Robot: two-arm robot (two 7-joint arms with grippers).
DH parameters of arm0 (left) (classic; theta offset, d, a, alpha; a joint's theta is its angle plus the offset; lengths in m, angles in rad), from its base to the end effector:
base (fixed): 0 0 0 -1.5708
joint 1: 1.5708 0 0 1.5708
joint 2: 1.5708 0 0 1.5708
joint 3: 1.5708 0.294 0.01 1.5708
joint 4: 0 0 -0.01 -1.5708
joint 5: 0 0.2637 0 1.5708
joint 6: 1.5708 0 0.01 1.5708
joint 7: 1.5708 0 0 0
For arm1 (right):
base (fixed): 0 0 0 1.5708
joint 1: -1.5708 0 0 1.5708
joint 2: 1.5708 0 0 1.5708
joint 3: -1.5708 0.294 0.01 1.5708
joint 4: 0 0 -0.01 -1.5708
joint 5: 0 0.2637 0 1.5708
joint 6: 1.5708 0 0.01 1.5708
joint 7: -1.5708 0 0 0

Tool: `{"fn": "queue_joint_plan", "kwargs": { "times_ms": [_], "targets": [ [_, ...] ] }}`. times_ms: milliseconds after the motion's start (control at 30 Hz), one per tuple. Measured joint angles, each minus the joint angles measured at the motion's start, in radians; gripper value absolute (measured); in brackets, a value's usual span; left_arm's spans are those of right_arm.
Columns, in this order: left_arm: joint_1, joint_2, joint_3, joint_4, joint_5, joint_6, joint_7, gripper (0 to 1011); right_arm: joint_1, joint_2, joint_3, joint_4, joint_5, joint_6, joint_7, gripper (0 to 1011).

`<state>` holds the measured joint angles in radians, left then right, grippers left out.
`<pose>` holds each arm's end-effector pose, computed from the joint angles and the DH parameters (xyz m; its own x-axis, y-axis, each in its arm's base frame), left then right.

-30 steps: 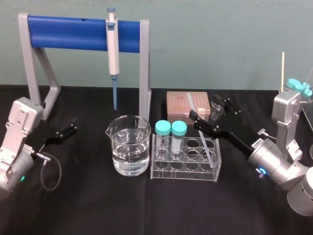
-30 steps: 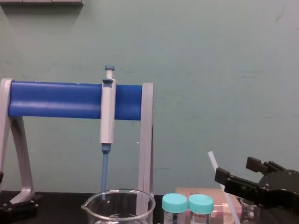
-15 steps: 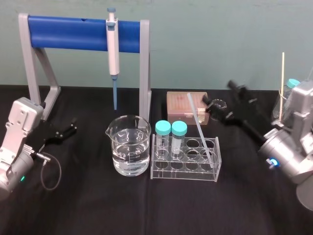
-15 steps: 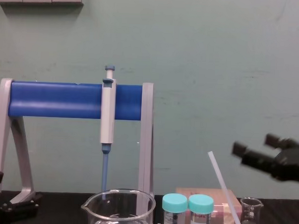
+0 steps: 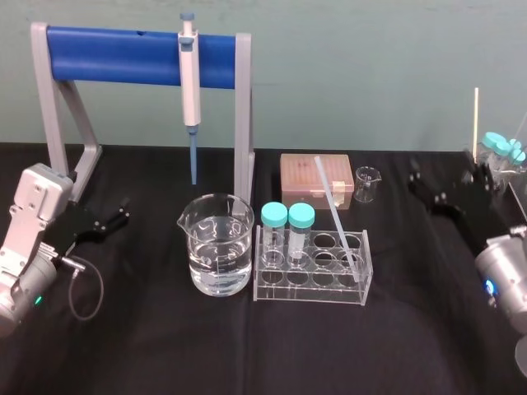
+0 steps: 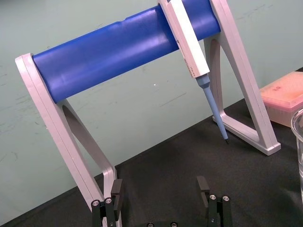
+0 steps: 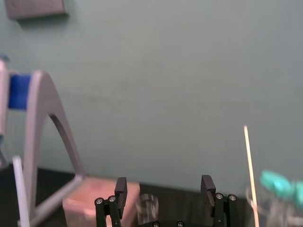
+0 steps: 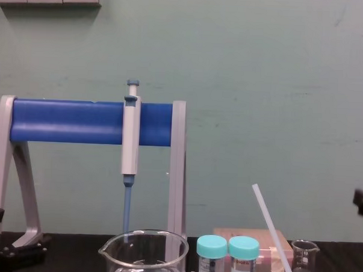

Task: Pick up the stirring rod with one hand, then place it down.

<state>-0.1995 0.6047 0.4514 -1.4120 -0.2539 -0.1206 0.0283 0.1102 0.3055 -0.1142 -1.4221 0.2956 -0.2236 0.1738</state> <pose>0.3161 0.0969 -0.2969 0.2923 0.8803 0.3737 -0.9552 0.2873 0.0702 0.3128 -0.0732 -0.3033 0.2338 -0.9712 0.0466 0.9594 0.2382 0.1510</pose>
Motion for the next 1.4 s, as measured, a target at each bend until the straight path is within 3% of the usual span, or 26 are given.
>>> {"fn": "queue_joint_plan", "kwargs": {
  "times_ms": [367,1400],
  "targets": [
    [0.000,0.000,0.000,0.000,0.000,0.000,0.000,1000,0.000,-0.021,0.005,0.050,-0.019,0.065,0.010,1003],
    [0.000,0.000,0.000,0.000,0.000,0.000,0.000,1000,0.000,-0.019,0.003,0.047,-0.013,0.060,0.013,1002]
  ]
}}
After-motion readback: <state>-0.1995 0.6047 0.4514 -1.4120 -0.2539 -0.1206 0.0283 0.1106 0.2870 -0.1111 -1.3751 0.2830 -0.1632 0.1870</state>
